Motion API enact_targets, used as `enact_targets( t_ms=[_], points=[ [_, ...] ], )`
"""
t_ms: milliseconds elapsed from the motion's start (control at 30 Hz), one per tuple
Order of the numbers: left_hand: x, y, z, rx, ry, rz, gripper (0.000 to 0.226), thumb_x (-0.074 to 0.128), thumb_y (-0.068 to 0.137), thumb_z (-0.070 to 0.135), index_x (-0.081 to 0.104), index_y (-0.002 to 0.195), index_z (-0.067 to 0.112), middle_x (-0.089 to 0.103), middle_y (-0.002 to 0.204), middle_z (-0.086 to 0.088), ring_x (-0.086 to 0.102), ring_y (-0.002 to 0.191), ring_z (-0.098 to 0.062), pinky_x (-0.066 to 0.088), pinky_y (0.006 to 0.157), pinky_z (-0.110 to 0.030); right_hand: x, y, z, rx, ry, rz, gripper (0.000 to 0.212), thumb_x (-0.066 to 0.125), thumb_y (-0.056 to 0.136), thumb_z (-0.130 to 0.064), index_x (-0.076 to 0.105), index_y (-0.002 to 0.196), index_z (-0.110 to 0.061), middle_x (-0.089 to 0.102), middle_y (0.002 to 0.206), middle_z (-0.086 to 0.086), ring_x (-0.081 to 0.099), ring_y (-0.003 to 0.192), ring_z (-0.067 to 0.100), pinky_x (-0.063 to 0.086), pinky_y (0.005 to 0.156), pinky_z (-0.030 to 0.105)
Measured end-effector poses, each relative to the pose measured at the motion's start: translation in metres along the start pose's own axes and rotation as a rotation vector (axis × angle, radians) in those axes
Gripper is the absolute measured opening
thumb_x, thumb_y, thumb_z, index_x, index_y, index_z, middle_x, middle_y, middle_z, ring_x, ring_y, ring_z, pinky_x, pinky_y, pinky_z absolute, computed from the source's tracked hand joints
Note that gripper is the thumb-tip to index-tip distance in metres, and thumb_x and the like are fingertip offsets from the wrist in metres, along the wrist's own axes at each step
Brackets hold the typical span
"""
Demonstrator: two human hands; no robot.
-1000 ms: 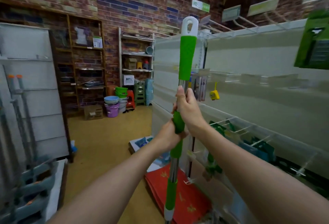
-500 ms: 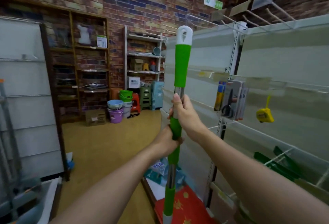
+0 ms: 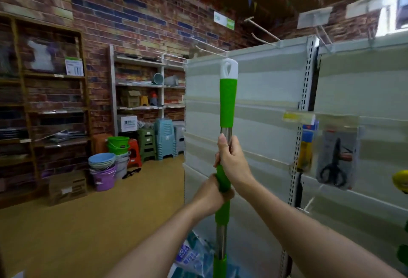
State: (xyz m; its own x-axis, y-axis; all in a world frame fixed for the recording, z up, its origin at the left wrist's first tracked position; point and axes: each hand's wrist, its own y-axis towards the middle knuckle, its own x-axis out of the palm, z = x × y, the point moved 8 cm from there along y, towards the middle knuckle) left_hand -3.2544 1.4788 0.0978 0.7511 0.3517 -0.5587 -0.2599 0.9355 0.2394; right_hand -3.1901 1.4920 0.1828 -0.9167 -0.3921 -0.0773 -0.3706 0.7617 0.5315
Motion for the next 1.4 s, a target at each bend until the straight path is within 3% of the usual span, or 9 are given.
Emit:
enact_targets(
  t_ms=[133,200,300,400,600,733,900,1067,1400],
  points=[
    [-0.019,0.054,-0.02,0.054,0.012,-0.01,0.027,0.06,0.084,0.026,0.052,0.107,0.013,0.063,0.094,-0.005,0.06,0.082,-0.017,0.052,0.07,-0.033,0.014,0.047,0.02,-0.031,-0.044,0.108,0.025,0.042,0.098,-0.037,0.041,0.082,-0.019,0.047,0.065,0.004,0.049,0.057,0.016,0.045,0.056,0.027],
    [-0.022,0.076,-0.024,0.112,-0.008,-0.015,0.04,0.059,0.083,0.026,0.045,0.119,0.015,0.062,0.101,-0.004,0.06,0.088,-0.018,0.054,0.076,-0.036,0.016,0.068,0.035,-0.031,-0.059,0.166,0.024,0.042,0.098,-0.036,0.041,0.081,-0.02,0.047,0.065,0.004,0.049,0.056,0.016,0.044,0.054,0.025],
    [-0.026,0.105,-0.026,0.199,-0.054,-0.022,0.063,0.055,0.082,0.036,0.026,0.137,0.023,0.06,0.115,-0.007,0.06,0.103,-0.026,0.052,0.089,-0.045,0.012,0.099,0.055,-0.047,-0.102,0.283,0.028,0.043,0.098,-0.04,0.041,0.078,-0.021,0.048,0.069,0.01,0.049,0.061,0.022,0.045,0.06,0.04],
    [-0.026,0.138,-0.024,0.273,0.01,-0.034,0.059,0.054,0.089,0.033,0.023,0.137,0.018,0.06,0.116,-0.013,0.06,0.102,-0.031,0.052,0.085,-0.044,0.002,0.126,0.068,-0.092,-0.194,0.422,0.033,0.043,0.096,-0.046,0.042,0.077,-0.019,0.052,0.071,0.013,0.052,0.063,0.026,0.047,0.063,0.045],
    [-0.022,0.205,-0.005,0.385,0.006,-0.093,0.061,0.052,0.091,0.032,0.019,0.141,0.016,0.06,0.118,-0.016,0.06,0.102,-0.033,0.052,0.083,-0.044,-0.026,0.186,0.081,-0.123,-0.278,0.609,0.04,0.043,0.095,-0.048,0.044,0.078,-0.012,0.06,0.071,0.016,0.056,0.058,0.02,0.044,0.057,0.034],
    [-0.014,0.245,-0.004,0.31,-0.156,-0.132,0.065,0.044,0.075,0.058,0.043,0.118,0.01,0.065,0.106,-0.019,0.061,0.099,-0.037,0.048,0.073,-0.041,-0.04,0.224,0.076,-0.149,-0.299,0.648,0.038,0.044,0.096,-0.048,0.046,0.082,-0.012,0.058,0.066,0.009,0.055,0.052,0.015,0.043,0.05,0.025],
    [-0.005,0.291,0.015,0.433,-0.07,-0.123,0.032,0.051,0.091,0.032,0.027,0.107,0.019,0.066,0.092,-0.009,0.065,0.084,-0.033,0.049,0.064,-0.038,-0.056,0.266,0.06,-0.19,-0.375,0.701,0.037,0.043,0.094,-0.054,0.042,0.076,-0.021,0.059,0.07,0.014,0.06,0.062,0.028,0.05,0.06,0.041],
    [0.003,0.325,0.047,0.534,-0.126,-0.233,0.028,0.048,0.092,0.028,0.025,0.105,0.019,0.059,0.08,-0.006,0.062,0.074,-0.03,0.051,0.062,-0.044,-0.076,0.298,0.044,-0.206,-0.378,0.68,0.046,0.043,0.095,-0.051,0.05,0.091,-0.005,0.054,0.065,0.006,0.053,0.052,0.015,0.046,0.05,0.029],
    [0.006,0.345,0.074,0.62,-0.068,-0.223,0.034,0.044,0.093,0.038,0.023,0.109,0.017,0.064,0.093,-0.011,0.063,0.081,-0.033,0.045,0.059,-0.036,-0.086,0.321,0.03,-0.223,-0.384,0.652,0.035,0.036,0.098,-0.047,0.05,0.088,-0.017,0.047,0.059,0.0,0.045,0.043,0.01,0.04,0.044,0.024]
  ],
)
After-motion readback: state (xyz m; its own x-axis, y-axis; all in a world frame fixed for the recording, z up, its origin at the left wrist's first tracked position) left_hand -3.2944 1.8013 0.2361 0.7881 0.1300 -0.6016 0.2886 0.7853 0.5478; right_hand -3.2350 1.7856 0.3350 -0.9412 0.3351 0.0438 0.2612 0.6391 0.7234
